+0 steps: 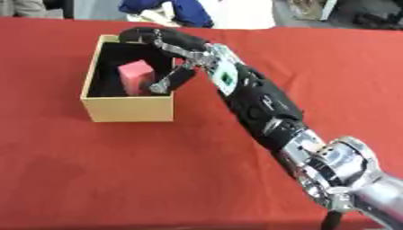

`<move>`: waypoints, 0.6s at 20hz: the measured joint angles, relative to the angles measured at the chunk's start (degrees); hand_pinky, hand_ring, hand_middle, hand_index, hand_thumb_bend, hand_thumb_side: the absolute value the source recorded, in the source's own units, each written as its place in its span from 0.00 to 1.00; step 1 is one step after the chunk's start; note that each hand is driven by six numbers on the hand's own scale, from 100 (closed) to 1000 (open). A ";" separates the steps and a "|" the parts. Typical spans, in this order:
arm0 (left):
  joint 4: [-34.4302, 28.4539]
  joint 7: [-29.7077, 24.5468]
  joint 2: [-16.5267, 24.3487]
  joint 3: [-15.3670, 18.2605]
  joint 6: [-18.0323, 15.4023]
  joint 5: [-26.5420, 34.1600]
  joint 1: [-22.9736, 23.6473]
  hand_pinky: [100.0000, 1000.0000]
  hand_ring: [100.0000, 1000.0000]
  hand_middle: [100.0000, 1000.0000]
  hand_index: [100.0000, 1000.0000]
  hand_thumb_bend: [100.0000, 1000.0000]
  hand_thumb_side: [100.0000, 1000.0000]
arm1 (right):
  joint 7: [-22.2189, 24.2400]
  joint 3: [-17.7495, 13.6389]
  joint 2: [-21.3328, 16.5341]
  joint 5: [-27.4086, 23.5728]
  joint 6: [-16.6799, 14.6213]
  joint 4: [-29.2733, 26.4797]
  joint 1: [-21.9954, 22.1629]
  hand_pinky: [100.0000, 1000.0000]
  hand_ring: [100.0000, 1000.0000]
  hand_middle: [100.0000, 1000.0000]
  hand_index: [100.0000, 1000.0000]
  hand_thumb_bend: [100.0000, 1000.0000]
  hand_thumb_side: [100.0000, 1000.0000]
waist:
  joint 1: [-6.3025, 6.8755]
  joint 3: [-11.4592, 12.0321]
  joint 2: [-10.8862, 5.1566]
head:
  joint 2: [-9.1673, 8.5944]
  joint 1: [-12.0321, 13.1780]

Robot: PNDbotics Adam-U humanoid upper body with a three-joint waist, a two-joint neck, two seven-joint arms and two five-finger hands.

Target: Pick up objects on the table and place them in the box.

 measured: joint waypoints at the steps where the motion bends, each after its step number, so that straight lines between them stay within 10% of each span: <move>1: 0.00 0.00 0.00 0.00 0.00 0.00 0.00 0.83 0.70 0.53 0.60 0.20 0.73 | 0.20 0.00 -0.13 -0.60 0.16 -0.21 -0.13 0.89 0.98 0.94 0.99 0.31 0.16 | 0.00 -0.03 -0.07 | 0.00 0.00; 12: 0.02 0.43 0.03 0.32 0.08 0.00 0.97 0.83 0.70 0.53 0.60 0.20 0.72 | 5.19 1.42 -6.10 -18.94 2.34 -5.82 -0.62 0.88 0.96 0.85 0.97 0.20 0.02 | 0.01 -4.26 -0.89 | 0.36 1.69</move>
